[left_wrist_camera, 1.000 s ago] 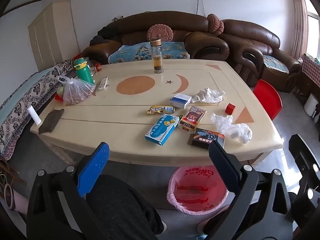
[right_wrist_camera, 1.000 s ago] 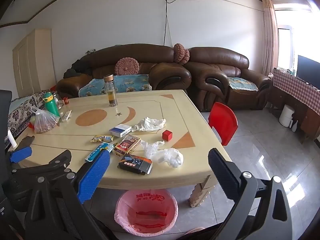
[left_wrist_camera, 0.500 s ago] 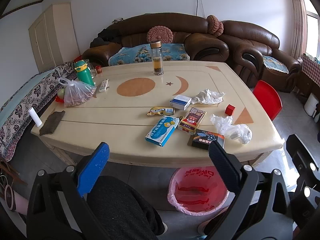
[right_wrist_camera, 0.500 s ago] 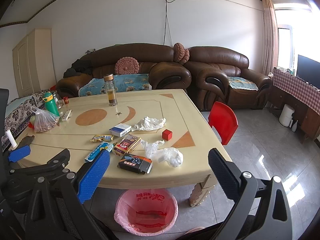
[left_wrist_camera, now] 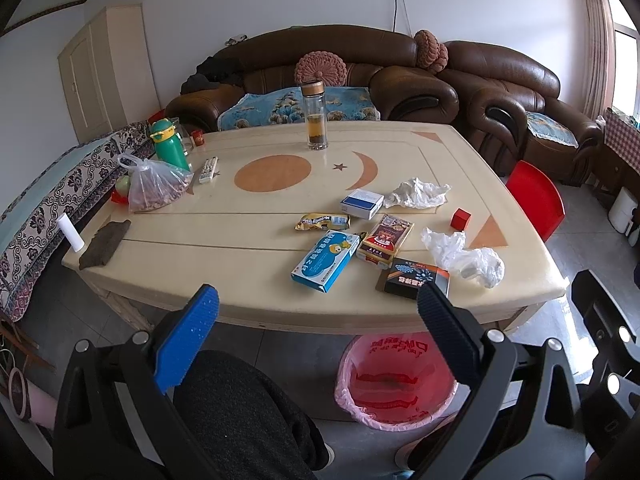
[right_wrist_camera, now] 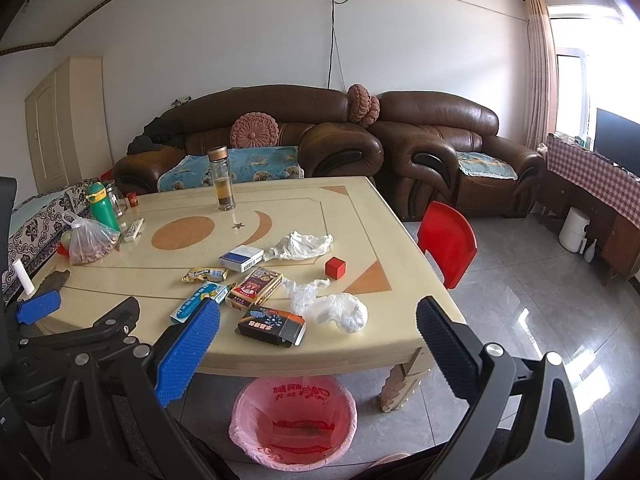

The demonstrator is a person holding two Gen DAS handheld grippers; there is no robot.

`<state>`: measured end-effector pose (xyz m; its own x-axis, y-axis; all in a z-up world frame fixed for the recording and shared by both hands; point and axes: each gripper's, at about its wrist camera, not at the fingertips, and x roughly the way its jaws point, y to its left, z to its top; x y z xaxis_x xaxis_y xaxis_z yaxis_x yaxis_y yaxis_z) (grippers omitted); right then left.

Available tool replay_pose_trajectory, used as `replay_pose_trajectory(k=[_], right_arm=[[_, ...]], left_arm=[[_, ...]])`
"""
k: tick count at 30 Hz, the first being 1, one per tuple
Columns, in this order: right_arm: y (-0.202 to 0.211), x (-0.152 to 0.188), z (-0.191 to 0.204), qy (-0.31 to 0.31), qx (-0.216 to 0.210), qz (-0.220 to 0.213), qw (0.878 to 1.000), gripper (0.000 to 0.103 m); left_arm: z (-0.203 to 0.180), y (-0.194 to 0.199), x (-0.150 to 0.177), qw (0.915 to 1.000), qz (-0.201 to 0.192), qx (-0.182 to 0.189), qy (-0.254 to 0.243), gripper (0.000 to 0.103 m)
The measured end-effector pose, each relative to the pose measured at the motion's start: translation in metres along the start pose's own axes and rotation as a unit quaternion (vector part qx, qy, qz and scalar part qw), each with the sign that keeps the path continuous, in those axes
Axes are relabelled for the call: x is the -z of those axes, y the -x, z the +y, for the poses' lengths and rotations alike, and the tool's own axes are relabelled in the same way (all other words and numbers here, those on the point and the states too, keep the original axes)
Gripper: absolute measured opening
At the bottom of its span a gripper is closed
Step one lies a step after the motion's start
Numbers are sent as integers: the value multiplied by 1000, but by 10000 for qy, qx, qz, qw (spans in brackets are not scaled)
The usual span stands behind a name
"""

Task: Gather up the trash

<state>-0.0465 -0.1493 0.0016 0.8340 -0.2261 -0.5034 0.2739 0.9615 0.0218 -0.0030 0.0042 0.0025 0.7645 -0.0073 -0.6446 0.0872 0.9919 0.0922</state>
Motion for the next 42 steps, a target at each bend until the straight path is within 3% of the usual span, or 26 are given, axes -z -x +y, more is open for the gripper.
replay_pose_trajectory(k=[31, 36, 42], right_arm=[[-2, 3, 4, -14, -26, 45, 10000, 96], [-13, 9, 6, 9, -10, 144, 9999, 96], [-41, 11, -3, -22, -57, 458, 9989, 96]], left_arm=[[3, -2, 2, 10000, 54, 7, -22, 97], [0, -11, 5, 9997, 191, 23, -181, 97], [0, -41, 6, 9974, 670, 62, -252, 97]])
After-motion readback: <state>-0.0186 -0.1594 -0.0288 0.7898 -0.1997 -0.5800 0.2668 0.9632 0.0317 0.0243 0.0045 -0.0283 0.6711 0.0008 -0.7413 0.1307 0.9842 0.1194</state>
